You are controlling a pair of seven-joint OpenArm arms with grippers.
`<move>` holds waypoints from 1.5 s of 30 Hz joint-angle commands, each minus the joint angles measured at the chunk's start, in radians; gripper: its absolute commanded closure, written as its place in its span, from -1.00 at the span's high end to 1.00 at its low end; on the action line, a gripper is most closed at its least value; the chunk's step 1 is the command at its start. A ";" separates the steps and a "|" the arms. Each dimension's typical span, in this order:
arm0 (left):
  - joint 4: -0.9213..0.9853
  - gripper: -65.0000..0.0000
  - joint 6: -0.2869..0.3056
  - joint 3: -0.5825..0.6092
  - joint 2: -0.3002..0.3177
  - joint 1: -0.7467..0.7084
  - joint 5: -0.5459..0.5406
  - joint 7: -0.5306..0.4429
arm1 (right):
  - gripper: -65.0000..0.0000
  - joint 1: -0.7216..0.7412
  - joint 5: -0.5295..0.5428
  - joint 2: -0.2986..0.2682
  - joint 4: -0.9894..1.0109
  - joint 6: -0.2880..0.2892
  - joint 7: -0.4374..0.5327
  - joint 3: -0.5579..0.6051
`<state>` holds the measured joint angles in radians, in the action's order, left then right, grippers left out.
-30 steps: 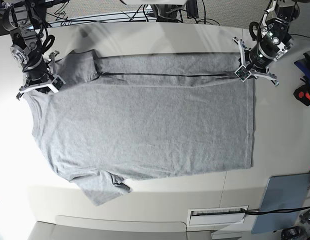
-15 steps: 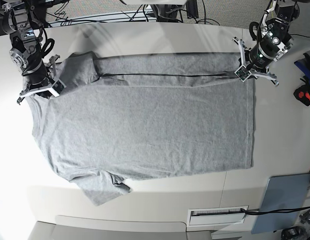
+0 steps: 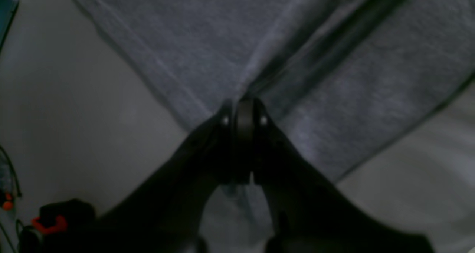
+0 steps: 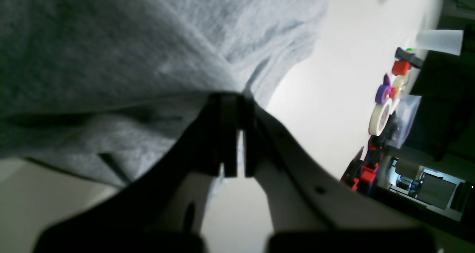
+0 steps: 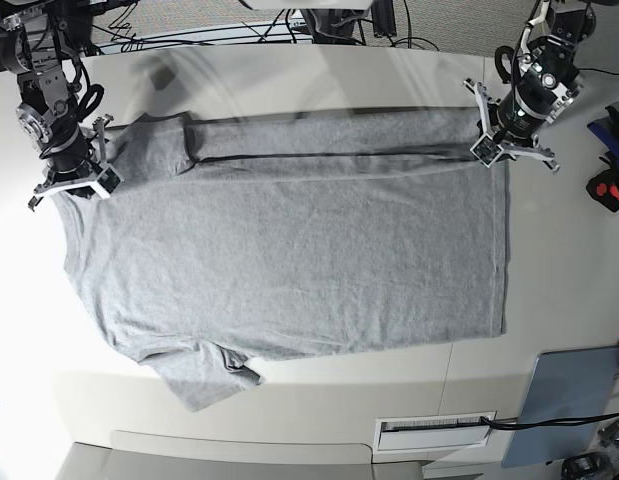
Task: Fold the T-shirt properly
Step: 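Fold the shoulder edge over with both grippers and release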
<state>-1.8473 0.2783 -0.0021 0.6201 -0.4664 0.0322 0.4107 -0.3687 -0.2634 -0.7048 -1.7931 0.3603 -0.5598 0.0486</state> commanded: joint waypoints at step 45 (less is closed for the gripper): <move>-0.014 -1.00 -0.001 -0.188 -0.100 0.003 -0.286 0.046 | -1.00 0.113 0.136 -0.017 -0.012 -0.240 -0.156 0.031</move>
<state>-1.8473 0.2829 -0.1844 0.5076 -0.4652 -0.2535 0.4736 -0.2615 -0.1196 -0.7033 -1.7931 0.1345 -0.7258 0.0937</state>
